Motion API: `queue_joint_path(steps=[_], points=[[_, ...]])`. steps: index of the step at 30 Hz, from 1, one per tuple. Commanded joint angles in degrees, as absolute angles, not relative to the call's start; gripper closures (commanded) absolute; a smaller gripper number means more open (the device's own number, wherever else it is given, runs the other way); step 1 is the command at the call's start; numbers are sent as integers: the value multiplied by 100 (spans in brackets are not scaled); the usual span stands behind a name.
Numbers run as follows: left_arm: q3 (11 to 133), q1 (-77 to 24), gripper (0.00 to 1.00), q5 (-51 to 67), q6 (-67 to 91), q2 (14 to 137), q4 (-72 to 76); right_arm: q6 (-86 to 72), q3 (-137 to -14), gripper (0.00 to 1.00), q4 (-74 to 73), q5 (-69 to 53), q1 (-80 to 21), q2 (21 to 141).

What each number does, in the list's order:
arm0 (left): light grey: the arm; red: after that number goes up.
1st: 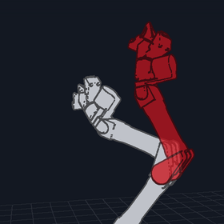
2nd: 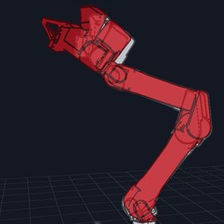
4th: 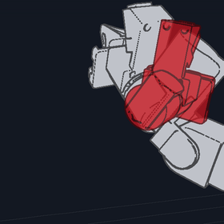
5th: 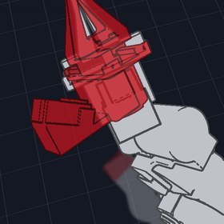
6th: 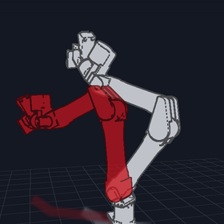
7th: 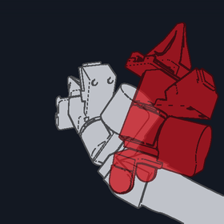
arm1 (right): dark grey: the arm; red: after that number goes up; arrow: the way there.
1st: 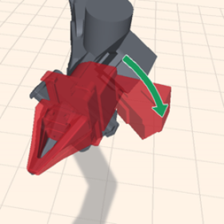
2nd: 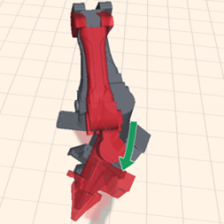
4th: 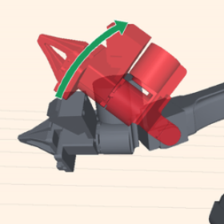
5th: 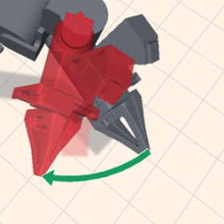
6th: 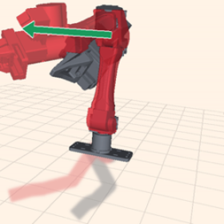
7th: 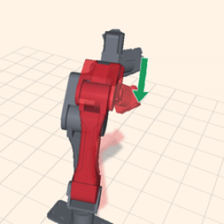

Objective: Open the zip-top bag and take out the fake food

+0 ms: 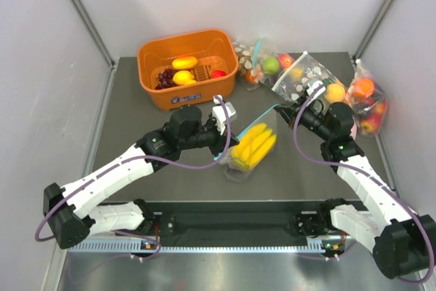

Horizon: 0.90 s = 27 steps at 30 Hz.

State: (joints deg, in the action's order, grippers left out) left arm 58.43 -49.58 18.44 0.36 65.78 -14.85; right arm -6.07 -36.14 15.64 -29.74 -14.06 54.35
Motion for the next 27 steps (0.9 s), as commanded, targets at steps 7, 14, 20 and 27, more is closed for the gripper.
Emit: queue_joint_path(steps=[7, 14, 20, 27], points=[[5643, -4992, 91, 1995, 852, 5740, -2152, -510, -4104, 100, 2250, -2373, -1020, 5555], [5423, -4992, 91, 1881, 1133, 5371, -2513, -475, -4183, 100, 2189, -2338, -958, 5607], [5388, -4992, 91, 1767, 1230, 5010, -2882, -422, -4263, 100, 2127, -2338, -870, 5713], [5291, -4992, 91, 1749, 1283, 4878, -2954, -404, -4237, 100, 2171, -2416, -852, 5783]])
